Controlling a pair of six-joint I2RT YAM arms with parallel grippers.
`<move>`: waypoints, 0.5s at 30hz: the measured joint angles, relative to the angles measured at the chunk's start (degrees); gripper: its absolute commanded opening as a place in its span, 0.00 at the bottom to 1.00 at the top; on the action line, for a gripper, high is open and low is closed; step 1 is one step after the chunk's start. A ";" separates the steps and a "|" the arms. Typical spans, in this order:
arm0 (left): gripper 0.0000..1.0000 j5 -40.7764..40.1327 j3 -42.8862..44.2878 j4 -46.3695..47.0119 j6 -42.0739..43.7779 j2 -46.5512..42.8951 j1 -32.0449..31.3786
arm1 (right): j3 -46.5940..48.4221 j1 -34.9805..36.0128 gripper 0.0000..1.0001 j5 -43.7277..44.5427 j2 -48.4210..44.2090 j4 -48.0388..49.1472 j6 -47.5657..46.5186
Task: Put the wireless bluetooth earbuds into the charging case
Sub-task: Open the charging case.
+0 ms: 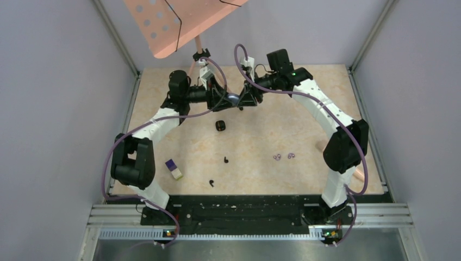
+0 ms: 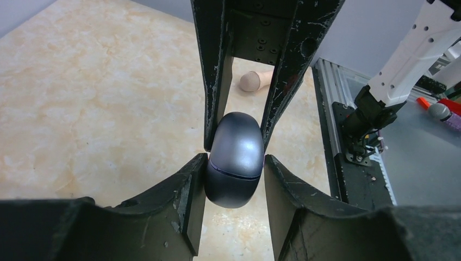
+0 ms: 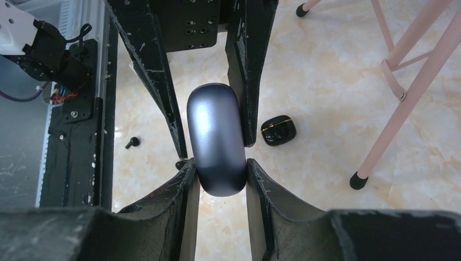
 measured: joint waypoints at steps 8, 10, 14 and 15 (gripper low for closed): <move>0.48 -0.20 -1.01 3.02 -3.54 0.31 0.04 | 0.00 0.00 0.09 0.22 0.00 1.38 1.97; 0.47 -0.28 -1.07 3.17 -3.82 0.31 0.09 | -0.02 0.00 0.09 0.11 0.00 1.42 2.16; 0.45 -0.26 -1.07 3.58 -4.59 0.33 0.31 | -0.02 0.00 0.09 -0.20 -0.02 1.60 2.51; 0.46 -0.22 -1.07 3.72 -4.74 0.37 0.42 | -0.02 0.00 0.09 -0.24 -0.02 1.75 2.58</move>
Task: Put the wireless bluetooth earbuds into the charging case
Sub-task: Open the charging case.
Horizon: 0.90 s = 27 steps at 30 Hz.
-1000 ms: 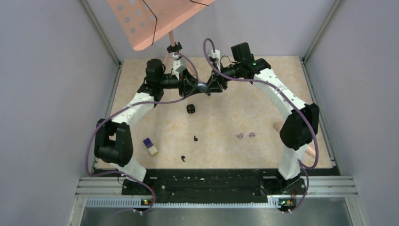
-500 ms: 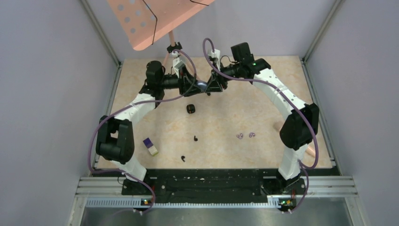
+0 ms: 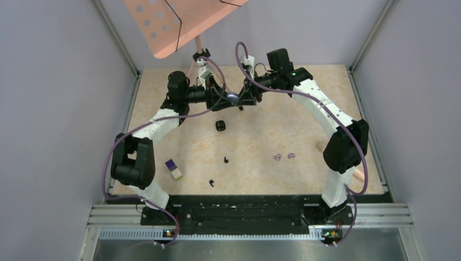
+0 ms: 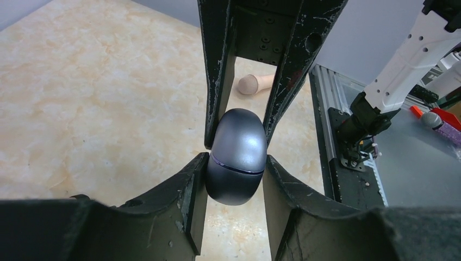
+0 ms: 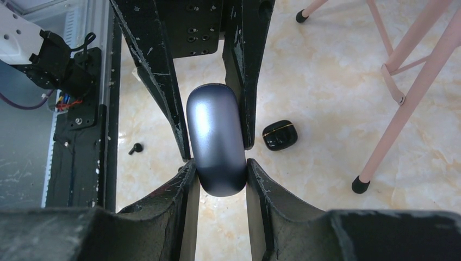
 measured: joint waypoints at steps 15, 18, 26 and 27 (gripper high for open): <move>0.47 0.22 0.00 0.85 -1.31 1.07 0.24 | -0.85 -0.07 0.09 0.46 -0.02 1.66 1.49; 0.48 0.24 0.00 1.01 -1.53 1.16 0.35 | -0.85 -0.07 0.09 0.50 -0.02 1.84 1.51; 0.18 0.96 0.00 1.81 -1.97 1.68 0.61 | -1.03 -0.09 0.18 0.46 -0.02 2.16 1.75; 0.13 1.11 0.00 1.99 -2.19 1.81 0.63 | -1.16 -0.09 0.22 0.44 -0.02 2.23 1.88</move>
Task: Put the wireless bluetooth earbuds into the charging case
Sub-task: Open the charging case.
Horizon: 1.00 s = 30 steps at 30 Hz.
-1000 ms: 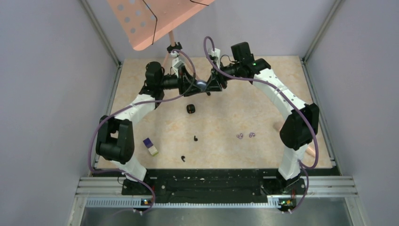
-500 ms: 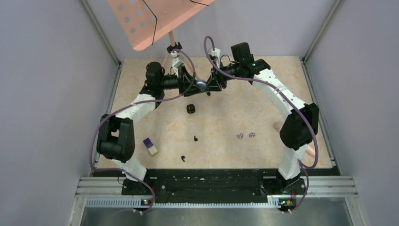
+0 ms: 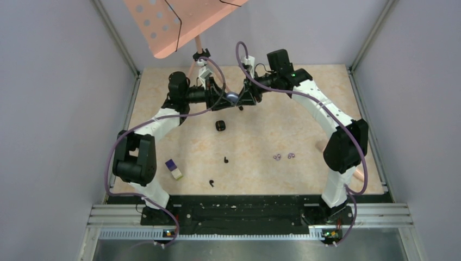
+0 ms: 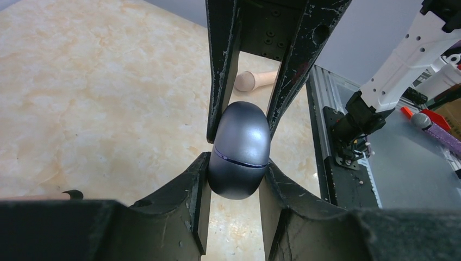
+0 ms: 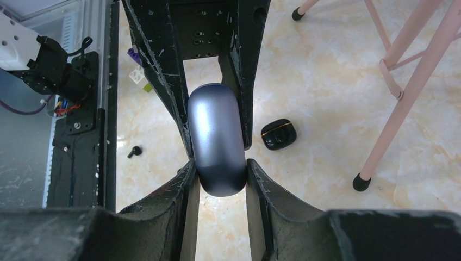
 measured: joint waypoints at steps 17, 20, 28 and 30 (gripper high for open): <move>0.00 2.38 0.00 4.70 -2.58 1.68 0.22 | -0.11 -0.11 0.59 0.70 0.00 -0.50 1.07; 0.00 2.75 0.00 5.18 -2.58 1.73 0.22 | -0.11 -0.39 0.59 0.48 0.00 -0.22 2.73; 0.00 3.63 0.00 5.51 -2.10 1.81 0.00 | -1.57 -2.12 0.59 -1.55 0.04 4.35 10.88; 0.00 3.45 0.00 5.51 -2.05 1.84 -0.11 | -2.49 -2.69 0.59 -2.40 0.04 5.66 13.18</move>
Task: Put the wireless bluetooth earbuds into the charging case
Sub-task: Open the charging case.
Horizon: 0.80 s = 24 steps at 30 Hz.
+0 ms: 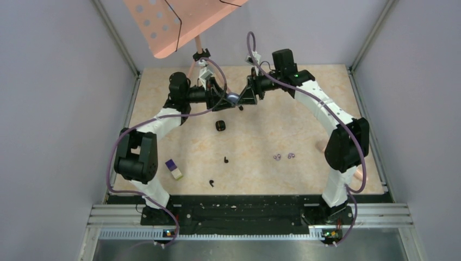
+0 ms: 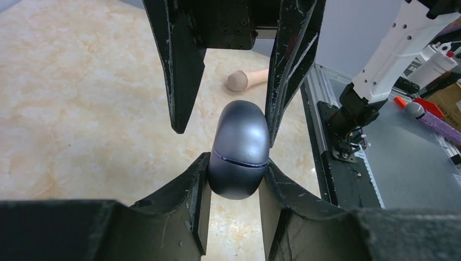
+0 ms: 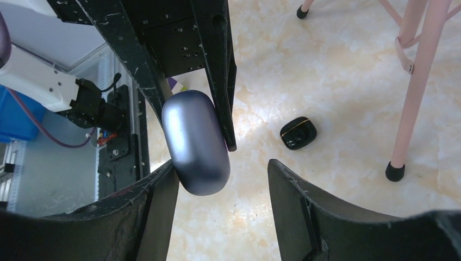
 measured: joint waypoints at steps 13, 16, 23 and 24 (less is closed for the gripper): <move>0.00 -1.57 -0.42 0.02 0.81 0.00 -0.04 | -0.87 -1.51 0.59 -0.57 0.00 4.00 6.25; 0.00 -1.62 -0.76 0.00 1.01 0.00 -0.04 | -0.87 -1.90 0.59 -0.35 0.00 4.42 6.45; 0.00 -0.92 -1.29 0.42 0.98 0.00 -0.20 | -0.87 -2.84 0.59 1.79 0.00 5.46 6.82; 0.00 -0.94 -1.29 0.42 0.96 0.00 -0.22 | -0.87 -2.89 0.60 1.81 0.00 5.46 6.82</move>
